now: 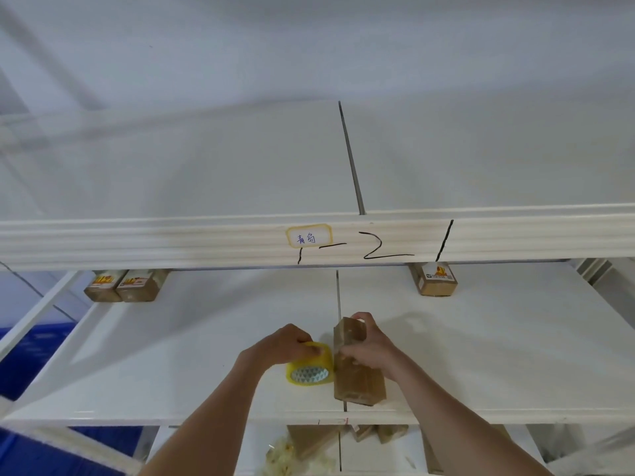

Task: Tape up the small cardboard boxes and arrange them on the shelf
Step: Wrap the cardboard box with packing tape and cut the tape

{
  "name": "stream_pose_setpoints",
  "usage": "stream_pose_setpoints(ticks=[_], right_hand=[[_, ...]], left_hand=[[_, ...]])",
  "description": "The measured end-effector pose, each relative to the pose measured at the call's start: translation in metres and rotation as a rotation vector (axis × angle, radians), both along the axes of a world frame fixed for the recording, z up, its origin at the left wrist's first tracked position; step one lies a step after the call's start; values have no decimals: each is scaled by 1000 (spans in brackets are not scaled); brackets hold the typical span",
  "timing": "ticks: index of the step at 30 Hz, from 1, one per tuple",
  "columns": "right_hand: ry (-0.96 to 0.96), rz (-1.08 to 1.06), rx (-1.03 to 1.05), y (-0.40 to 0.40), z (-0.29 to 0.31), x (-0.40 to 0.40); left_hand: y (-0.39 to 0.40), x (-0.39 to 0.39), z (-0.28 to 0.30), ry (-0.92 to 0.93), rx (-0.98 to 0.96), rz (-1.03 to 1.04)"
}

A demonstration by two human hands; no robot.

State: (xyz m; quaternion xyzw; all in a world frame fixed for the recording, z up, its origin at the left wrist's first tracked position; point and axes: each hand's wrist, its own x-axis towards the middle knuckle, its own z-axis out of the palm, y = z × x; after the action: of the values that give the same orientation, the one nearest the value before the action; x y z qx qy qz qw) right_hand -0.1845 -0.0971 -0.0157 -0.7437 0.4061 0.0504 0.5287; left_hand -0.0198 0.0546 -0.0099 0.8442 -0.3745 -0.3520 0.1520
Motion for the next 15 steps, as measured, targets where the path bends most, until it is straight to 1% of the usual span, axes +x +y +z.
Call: stream_pose_setpoints(ticks=[1,6,10,15], right_hand=[[-4,15,10,-1,2,0],[-25,24,-3,-2,9,-1],[-62,58,64,-6,17,-1],[-116,66,155,-14,29,-5]], left_hand=[[1,1,2,-10,-5,-5],[-10,2,4,-196,-8,-52],[-11,6,0,-317,11,-62],[-11,7,3,-238,14,4]])
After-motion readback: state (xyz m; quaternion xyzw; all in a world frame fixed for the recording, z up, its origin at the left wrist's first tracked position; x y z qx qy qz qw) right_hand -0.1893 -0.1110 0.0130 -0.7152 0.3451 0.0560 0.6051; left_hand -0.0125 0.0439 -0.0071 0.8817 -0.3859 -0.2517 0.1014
